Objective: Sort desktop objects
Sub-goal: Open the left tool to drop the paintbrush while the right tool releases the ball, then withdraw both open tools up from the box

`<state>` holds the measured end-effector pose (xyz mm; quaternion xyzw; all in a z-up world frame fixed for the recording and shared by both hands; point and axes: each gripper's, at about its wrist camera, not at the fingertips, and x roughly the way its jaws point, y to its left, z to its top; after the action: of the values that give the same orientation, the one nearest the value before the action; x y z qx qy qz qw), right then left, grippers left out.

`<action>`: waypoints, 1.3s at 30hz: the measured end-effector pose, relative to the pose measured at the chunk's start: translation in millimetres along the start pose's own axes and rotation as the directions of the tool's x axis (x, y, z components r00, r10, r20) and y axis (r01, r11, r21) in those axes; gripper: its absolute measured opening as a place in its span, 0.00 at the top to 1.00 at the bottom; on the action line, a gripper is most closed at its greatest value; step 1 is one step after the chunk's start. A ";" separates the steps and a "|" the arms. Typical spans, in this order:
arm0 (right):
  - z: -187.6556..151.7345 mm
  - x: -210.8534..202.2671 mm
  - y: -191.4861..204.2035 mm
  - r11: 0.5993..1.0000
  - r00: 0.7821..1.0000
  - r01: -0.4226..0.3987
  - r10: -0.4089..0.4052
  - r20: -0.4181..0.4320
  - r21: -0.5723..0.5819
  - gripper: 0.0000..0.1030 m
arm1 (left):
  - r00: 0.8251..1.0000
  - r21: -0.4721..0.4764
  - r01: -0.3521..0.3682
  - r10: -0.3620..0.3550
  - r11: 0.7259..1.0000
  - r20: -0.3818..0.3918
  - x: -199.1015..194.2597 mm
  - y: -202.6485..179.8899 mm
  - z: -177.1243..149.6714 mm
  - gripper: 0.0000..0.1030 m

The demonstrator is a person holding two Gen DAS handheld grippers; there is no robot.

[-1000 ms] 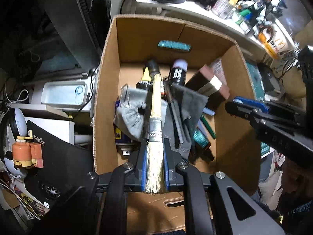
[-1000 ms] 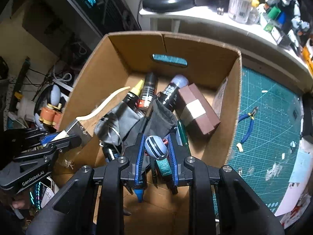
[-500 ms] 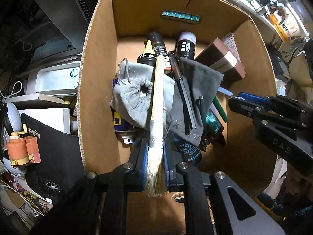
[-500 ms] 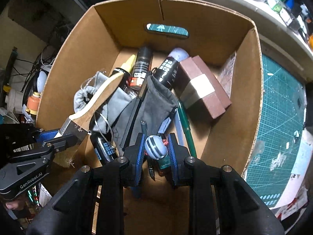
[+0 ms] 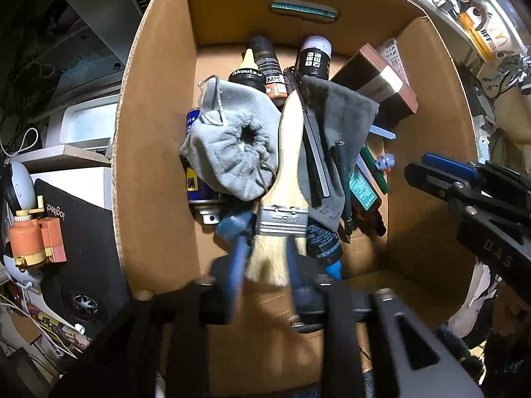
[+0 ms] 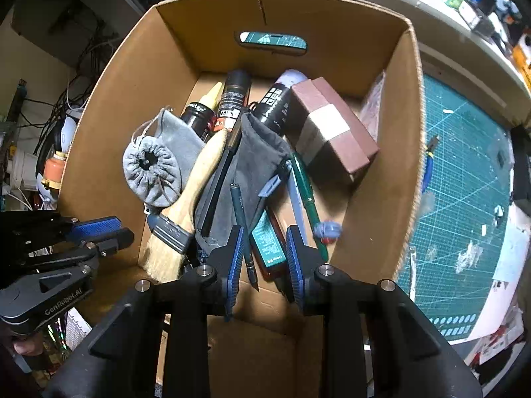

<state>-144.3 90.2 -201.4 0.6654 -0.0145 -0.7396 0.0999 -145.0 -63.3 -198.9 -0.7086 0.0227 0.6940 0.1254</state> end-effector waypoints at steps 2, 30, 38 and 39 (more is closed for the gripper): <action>-4.3 -5.7 -1.6 1.000 1.000 0.002 -0.002 0.013 0.003 0.76 | 1.000 -0.004 0.003 -0.003 1.000 0.013 -2.3 -2.9 -2.6 0.59; -60.1 -128.5 -46.2 0.998 0.925 0.043 -0.055 0.377 0.040 0.16 | 0.917 -0.067 0.050 -0.020 0.996 0.398 -77.9 -65.0 -34.3 0.13; -84.5 -170.4 -86.8 0.999 0.878 0.012 -0.026 0.478 0.032 0.15 | 0.857 -0.088 -0.010 0.054 0.996 0.513 -111.0 -106.1 -46.3 0.13; -87.4 -173.7 -93.1 1.000 0.874 0.008 -0.019 0.485 0.024 0.15 | 0.851 -0.090 -0.013 0.058 0.996 0.522 -113.7 -111.3 -48.0 0.13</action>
<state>-53.5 220.3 -55.2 0.4598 -0.0424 -0.8834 0.0807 -79.1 18.2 -69.9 -0.4971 -0.0281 0.8631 0.0846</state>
